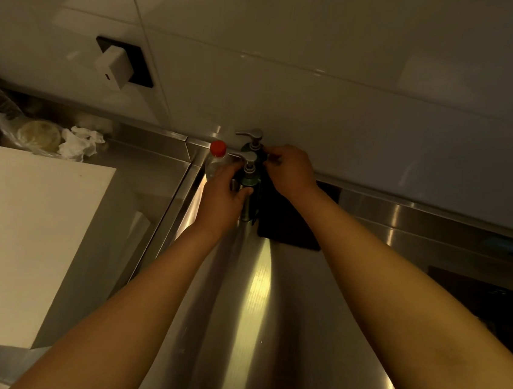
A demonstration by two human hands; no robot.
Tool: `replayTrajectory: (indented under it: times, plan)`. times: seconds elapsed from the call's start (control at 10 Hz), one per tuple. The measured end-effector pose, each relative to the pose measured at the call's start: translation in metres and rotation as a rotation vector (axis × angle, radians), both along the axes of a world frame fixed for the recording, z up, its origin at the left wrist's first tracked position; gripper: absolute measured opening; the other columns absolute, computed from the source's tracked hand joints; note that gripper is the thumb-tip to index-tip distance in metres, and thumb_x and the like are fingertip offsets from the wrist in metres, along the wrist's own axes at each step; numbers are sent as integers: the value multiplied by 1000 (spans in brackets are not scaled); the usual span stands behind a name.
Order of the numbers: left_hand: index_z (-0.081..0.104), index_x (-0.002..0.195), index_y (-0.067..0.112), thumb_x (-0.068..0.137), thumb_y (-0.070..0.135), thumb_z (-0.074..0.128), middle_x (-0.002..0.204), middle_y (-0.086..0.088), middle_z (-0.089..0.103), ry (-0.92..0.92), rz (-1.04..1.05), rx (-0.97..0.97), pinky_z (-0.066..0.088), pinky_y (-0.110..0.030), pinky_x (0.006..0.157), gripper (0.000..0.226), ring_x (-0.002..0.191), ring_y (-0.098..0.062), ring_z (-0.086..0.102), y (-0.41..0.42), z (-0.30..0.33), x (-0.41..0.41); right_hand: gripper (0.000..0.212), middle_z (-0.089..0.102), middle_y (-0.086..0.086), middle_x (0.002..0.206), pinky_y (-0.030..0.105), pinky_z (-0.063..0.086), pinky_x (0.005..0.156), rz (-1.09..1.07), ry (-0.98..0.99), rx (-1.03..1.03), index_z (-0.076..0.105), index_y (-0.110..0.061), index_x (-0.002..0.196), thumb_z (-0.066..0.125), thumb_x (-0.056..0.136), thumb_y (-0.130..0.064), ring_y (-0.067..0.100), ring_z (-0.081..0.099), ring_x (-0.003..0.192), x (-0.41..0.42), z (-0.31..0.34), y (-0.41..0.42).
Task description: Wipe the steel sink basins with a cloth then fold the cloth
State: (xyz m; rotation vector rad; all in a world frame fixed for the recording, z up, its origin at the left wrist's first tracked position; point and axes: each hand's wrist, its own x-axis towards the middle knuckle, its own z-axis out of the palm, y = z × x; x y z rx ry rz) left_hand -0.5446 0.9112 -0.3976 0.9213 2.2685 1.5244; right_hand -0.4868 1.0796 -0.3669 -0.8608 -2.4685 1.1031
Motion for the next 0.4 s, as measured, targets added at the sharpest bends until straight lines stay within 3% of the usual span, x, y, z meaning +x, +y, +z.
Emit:
replayTrajectory:
  times: [0.1, 0.2, 0.3, 0.4]
  plan:
    - [57, 143, 22, 92, 8, 74, 139, 7, 59, -10, -7, 5, 40, -3, 100, 56, 126, -1, 53, -3, -3, -1, 31, 66, -13, 91, 30, 54, 85, 18, -2, 15, 76, -19, 115, 61, 90, -10, 8, 60, 85, 3, -2, -3]
    - [56, 144, 21, 91, 7, 74, 143, 2, 61, -20, -11, 7, 45, -12, 106, 58, 128, -3, 55, -5, -4, -1, 35, 64, -19, 86, 27, 54, 82, 20, -5, 15, 76, -24, 117, 60, 89, -10, 7, 62, 85, 6, 5, -7]
    - [55, 145, 26, 89, 11, 76, 145, 2, 59, -26, -23, 5, 48, -27, 109, 62, 133, -11, 56, -6, -7, -2, 38, 72, -5, 109, 31, 55, 90, 30, -13, -15, 72, -23, 124, 61, 90, -8, 15, 67, 99, 8, 7, -12]
    - [54, 146, 26, 89, 11, 76, 147, 4, 58, 1, -48, 25, 51, -37, 110, 63, 135, -14, 56, -11, -5, -4, 44, 69, 3, 126, 28, 51, 96, 14, -10, -11, 67, -21, 133, 61, 91, -6, 19, 65, 113, 14, 9, -12]
